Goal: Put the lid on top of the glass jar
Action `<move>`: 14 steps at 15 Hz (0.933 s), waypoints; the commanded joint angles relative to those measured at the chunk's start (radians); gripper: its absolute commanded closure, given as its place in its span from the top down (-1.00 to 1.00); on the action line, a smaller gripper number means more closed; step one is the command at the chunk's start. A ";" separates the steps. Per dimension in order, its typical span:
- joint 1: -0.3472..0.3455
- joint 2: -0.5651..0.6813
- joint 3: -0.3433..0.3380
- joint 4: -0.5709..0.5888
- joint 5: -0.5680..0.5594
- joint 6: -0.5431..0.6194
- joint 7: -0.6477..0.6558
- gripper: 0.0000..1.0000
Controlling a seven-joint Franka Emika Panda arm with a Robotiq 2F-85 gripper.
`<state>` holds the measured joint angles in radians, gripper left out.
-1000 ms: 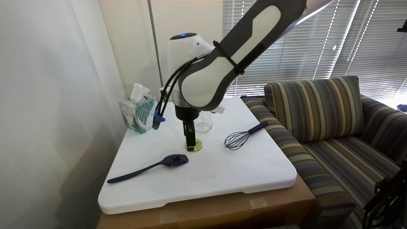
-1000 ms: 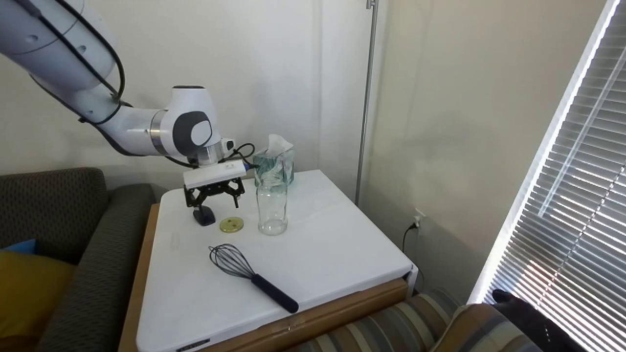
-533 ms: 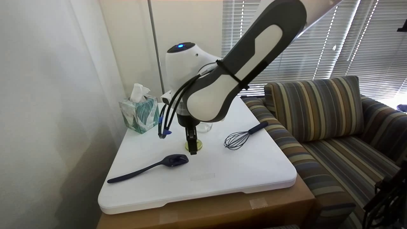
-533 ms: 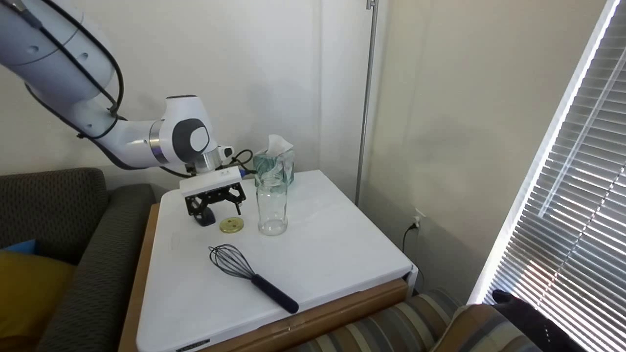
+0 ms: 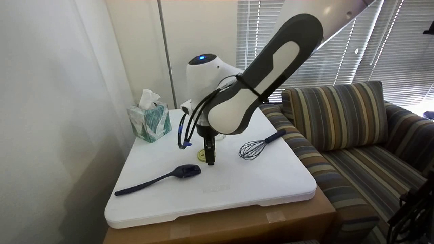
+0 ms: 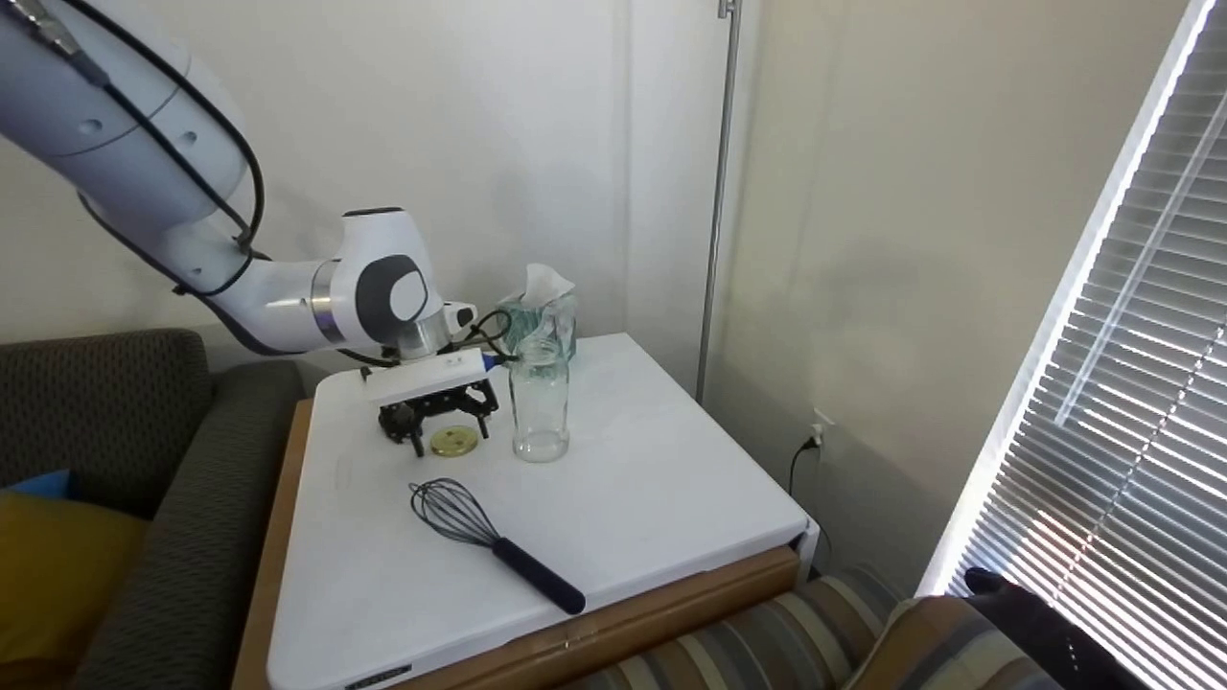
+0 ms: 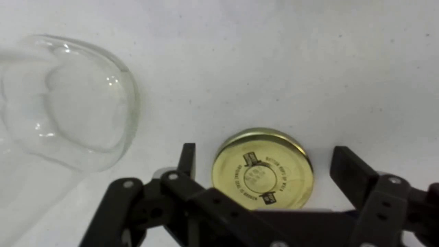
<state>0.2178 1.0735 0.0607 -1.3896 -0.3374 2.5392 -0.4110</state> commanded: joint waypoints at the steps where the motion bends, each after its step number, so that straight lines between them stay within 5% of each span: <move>1: -0.021 0.013 -0.006 0.004 -0.005 0.045 0.022 1.00; 14: -0.090 0.022 0.081 0.020 0.082 0.077 0.001 1.00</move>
<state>0.1501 1.0814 0.1127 -1.3829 -0.2731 2.6004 -0.3820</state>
